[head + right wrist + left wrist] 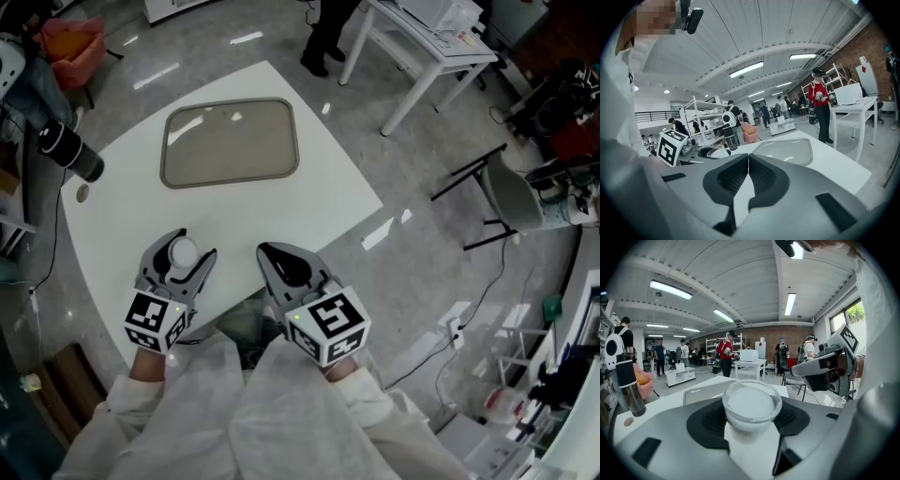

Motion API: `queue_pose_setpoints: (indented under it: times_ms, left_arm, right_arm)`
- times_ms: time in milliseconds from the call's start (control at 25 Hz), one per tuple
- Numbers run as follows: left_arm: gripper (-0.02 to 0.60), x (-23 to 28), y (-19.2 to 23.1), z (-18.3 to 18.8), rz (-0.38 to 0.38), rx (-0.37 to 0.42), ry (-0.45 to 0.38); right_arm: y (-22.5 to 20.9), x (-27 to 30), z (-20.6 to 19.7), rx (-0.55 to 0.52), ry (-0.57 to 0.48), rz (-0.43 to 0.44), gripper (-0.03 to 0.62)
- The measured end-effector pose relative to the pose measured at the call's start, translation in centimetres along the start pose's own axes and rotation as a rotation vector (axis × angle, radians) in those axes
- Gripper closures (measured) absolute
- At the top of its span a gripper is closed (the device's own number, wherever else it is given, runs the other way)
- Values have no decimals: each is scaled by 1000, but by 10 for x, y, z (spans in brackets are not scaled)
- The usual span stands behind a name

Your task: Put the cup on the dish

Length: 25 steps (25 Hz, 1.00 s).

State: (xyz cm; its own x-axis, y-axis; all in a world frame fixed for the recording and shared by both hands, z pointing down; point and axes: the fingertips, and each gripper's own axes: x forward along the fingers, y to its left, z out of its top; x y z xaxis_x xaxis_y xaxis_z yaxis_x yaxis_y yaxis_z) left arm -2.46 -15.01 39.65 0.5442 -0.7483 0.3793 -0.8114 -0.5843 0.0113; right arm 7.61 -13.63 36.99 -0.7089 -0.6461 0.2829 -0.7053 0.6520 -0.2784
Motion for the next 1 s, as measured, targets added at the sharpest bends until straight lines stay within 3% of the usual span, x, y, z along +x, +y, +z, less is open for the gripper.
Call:
queue_pose_setpoints:
  times_ms: [680,1000]
  left_arm:
    - [310,75,71,62,-152,55,-11]
    - [310,126,121,89,-158,112,-16]
  right_arm:
    - [-53,88,45,6,4,-24,579]
    - [-85,136,59,-10,15,-26,580]
